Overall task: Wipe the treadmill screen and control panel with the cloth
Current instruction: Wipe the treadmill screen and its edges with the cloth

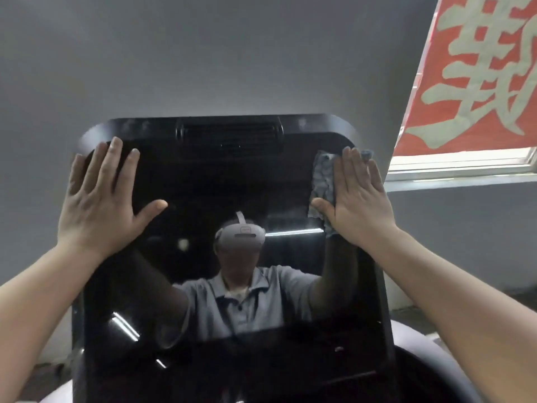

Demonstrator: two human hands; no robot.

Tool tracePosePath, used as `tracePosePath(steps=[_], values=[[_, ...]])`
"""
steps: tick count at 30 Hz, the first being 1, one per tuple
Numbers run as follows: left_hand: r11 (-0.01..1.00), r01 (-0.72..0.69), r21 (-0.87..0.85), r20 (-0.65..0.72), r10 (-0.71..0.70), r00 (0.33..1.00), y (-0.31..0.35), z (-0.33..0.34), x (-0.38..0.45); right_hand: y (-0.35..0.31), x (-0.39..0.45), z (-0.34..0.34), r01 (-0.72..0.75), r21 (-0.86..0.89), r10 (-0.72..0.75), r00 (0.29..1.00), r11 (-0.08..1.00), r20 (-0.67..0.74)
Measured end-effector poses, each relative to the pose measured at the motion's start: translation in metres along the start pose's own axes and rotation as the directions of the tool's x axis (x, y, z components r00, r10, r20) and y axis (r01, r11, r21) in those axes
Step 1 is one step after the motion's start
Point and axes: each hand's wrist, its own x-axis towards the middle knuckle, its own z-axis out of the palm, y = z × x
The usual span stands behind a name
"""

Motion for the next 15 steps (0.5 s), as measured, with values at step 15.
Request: tracePosePath(steps=[15], values=[[0.980, -0.045, -0.196, -0.021, 0.042, 0.999, -0.024, 0.033, 0.001, -0.013, -0.230, 0.069, 0.078, 0.162, -0.087, 0.995, 0.984, 0.050]])
